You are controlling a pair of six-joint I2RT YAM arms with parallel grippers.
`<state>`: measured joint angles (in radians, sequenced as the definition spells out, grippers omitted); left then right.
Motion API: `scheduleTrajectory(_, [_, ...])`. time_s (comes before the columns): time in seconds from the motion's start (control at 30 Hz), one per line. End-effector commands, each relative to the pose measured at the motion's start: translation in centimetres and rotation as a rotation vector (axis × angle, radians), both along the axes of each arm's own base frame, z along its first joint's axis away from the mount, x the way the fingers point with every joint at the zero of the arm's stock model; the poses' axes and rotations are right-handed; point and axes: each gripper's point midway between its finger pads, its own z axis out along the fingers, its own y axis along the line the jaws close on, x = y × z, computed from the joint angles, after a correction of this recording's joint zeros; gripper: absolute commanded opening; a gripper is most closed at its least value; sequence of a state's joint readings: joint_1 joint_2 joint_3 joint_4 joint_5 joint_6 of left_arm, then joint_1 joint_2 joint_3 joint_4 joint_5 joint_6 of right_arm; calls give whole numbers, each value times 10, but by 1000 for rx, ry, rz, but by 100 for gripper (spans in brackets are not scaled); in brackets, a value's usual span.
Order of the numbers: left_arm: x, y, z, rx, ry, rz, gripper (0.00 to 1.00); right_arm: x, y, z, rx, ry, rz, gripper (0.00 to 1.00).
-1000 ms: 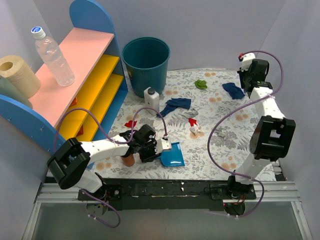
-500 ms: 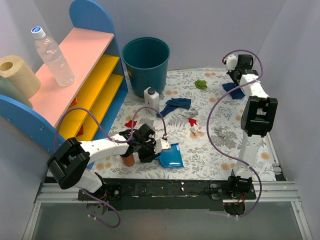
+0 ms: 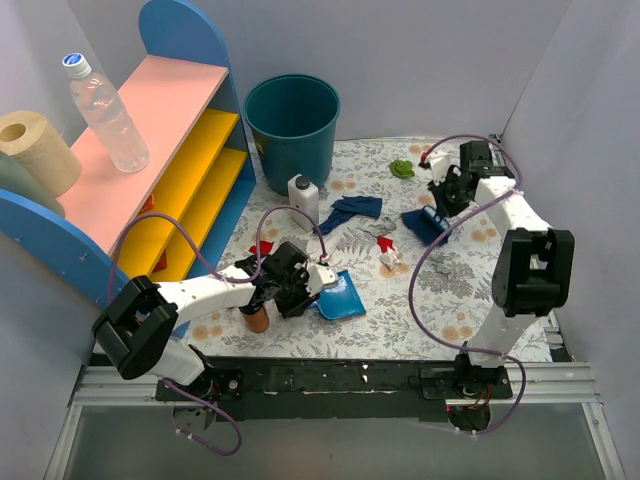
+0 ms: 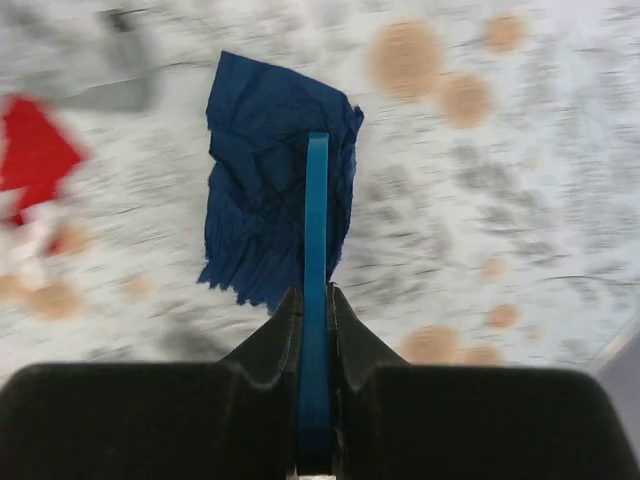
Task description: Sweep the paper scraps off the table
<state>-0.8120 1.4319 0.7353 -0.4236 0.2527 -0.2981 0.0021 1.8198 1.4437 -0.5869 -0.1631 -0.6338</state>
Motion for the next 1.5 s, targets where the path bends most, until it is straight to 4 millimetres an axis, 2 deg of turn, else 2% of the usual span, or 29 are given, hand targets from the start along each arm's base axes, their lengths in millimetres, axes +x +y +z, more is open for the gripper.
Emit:
scheduleTrajectory(0.0, [24,-14,34,-111,-58,101,0,-88,53,13,213,173,-11,1])
scheduleTrajectory(0.07, [26,-13,36,-105,-56,120,0,-85,54,35,244,120,-74,1])
scheduleTrajectory(0.1, [27,-12,35,-95,-52,133,0,-74,52,54,243,38,-84,1])
scheduleTrajectory(0.17, [26,-10,33,-82,-42,134,0,-56,50,77,249,-57,-112,1])
scheduleTrajectory(0.2, [24,-10,31,-74,-32,133,0,-36,47,94,246,-146,-122,1])
scheduleTrajectory(0.27, [21,-11,31,-77,-10,118,0,-15,48,105,256,-212,-129,1])
scheduleTrajectory(0.33, [19,-12,29,-74,8,108,0,15,49,113,253,-283,-136,1])
scheduleTrajectory(0.47, [22,-9,26,-61,18,98,0,66,54,111,198,-377,-128,1])
scheduleTrajectory(0.5, [24,-9,27,-62,17,98,0,78,54,99,159,-384,-108,1])
scheduleTrajectory(0.53, [24,-7,24,-53,20,93,0,94,56,113,135,-454,-97,1])
scheduleTrajectory(0.57, [23,-7,24,-53,30,87,0,104,56,111,75,-480,-104,1])
scheduleTrajectory(0.6, [24,-8,24,-54,31,84,0,117,53,100,-9,-492,-80,1])
scheduleTrajectory(0.67, [24,-8,25,-50,30,66,0,141,53,114,-168,-603,-83,1])
scheduleTrajectory(0.7, [25,-8,25,-48,27,63,0,152,52,107,-253,-637,-74,1])
scheduleTrajectory(0.73, [26,-8,26,-47,23,63,0,159,57,112,-370,-692,-15,1])
scheduleTrajectory(0.77, [26,-7,27,-46,21,64,0,169,56,123,-410,-756,-29,1])
scheduleTrajectory(0.8, [26,-7,27,-46,21,64,0,175,60,111,-429,-748,5,1])
scheduleTrajectory(0.87, [25,-7,27,-48,27,63,0,186,71,117,-464,-775,84,1])
scheduleTrajectory(0.9, [25,-8,26,-50,32,60,0,190,75,97,-492,-728,133,1])
scheduleTrajectory(1.0, [25,-10,28,-56,34,54,0,191,85,74,-532,-666,272,1])
scheduleTrajectory(1.07, [27,-12,30,-63,28,53,0,182,89,59,-534,-619,353,1])
scheduleTrajectory(1.13, [27,-14,30,-71,23,44,0,162,90,41,-529,-547,411,1])
scheduleTrajectory(1.17, [28,-14,30,-73,22,41,0,154,92,47,-524,-548,439,1])
scheduleTrajectory(1.23, [32,-14,29,-67,9,58,0,129,89,22,-514,-462,494,1])
scheduleTrajectory(1.3, [36,-14,30,-65,0,75,0,106,94,16,-467,-411,548,1])
scheduleTrajectory(1.33, [38,-14,32,-63,-9,90,0,88,92,6,-444,-336,575,1])
scheduleTrajectory(1.37, [40,-14,34,-65,-18,95,0,76,94,12,-419,-323,586,1])
scheduleTrajectory(1.43, [44,-15,40,-72,-33,116,0,51,97,7,-343,-250,583,1])
scheduleTrajectory(1.47, [46,-14,43,-70,-46,124,0,30,101,11,-290,-205,601,1])
